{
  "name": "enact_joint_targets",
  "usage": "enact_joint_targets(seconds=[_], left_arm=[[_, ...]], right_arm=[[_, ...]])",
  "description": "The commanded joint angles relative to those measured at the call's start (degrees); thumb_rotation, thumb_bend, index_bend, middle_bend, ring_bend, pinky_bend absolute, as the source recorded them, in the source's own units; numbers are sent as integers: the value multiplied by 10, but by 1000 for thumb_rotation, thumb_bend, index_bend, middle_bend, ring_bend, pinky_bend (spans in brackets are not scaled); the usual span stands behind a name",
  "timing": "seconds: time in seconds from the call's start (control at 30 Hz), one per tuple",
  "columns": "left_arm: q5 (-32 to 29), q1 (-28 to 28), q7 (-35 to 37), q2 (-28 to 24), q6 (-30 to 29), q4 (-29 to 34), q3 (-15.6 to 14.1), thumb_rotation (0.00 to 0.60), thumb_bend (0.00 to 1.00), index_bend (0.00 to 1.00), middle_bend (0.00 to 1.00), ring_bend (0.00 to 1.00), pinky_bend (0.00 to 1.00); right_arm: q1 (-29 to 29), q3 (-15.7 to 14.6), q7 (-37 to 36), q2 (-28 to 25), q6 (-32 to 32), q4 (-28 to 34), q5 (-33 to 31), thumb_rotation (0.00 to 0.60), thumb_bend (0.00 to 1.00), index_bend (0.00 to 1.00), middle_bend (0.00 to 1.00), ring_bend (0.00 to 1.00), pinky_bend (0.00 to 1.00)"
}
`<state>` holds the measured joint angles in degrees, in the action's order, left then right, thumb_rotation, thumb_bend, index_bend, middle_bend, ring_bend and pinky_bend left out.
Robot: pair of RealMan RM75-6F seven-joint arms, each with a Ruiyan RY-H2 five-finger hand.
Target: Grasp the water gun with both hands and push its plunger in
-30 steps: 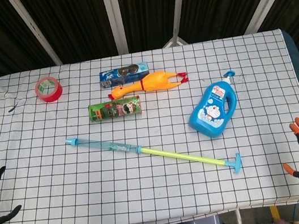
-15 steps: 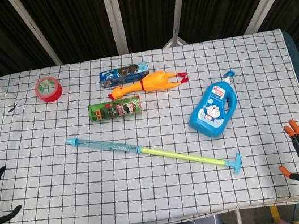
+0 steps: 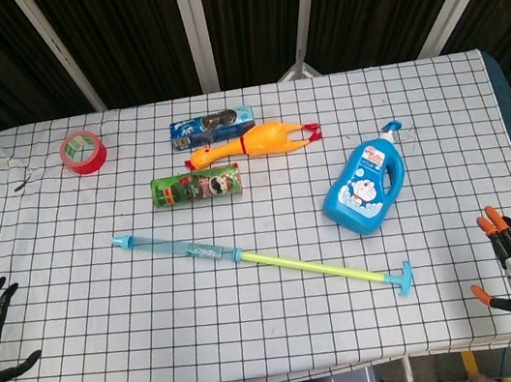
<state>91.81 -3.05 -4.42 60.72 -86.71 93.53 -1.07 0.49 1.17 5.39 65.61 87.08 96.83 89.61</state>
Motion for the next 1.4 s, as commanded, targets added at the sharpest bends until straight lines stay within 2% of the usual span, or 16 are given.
enact_joint_targets(seconds=[0.03,0.1,0.23,0.53,0.83,0.9,0.97,1.0,1.07,1.17,1.4], left_arm=[[2,0,-1,1,-1,1,-1,600,112,31,0,0,0],[4,0,-2,1,-3,2,-1,600,112,34,0,0,0],[3,-1,-5,3,-2,3,0,600,112,37,0,0,0],[4,-1,-6,4,-3,2,0,600,112,45,0,0,0],[5,-2,-4,4,-2,0,-1,600,112,45,0,0,0],[5,-2,-3,4,-2,0,-1,600,112,45,0,0,0],[4,-2,-2,4,-1,0,-1,600,112,45,0,0,0],[4,-2,-2,4,-1,-1,-1,600,112,45,0,0,0],[5,-3,-1,4,-1,-1,-1,600,112,46,0,0,0],[7,-2,0,4,-3,-1,-1,600,112,46,0,0,0],[8,-3,1,5,-2,-3,-2,600,112,46,0,0,0]], right_arm=[[7,-4,-1,4,-5,10,17,600,218,184,11,0,0],[13,-4,5,6,-12,17,21,600,218,288,38,0,0],[28,-4,24,11,-46,50,7,600,218,379,54,0,0],[63,8,107,61,-110,108,-44,600,218,407,64,0,0],[84,20,196,136,-136,111,-105,600,218,418,66,0,0],[87,21,206,147,-140,110,-114,600,218,418,81,0,0],[91,22,221,161,-143,107,-127,600,219,418,166,3,0],[92,23,227,167,-144,106,-132,600,218,418,202,16,0],[94,24,237,176,-143,102,-139,600,218,418,280,107,0],[100,27,252,189,-140,89,-141,600,218,418,333,219,0],[107,32,261,203,-143,65,-162,600,218,418,356,260,0]])
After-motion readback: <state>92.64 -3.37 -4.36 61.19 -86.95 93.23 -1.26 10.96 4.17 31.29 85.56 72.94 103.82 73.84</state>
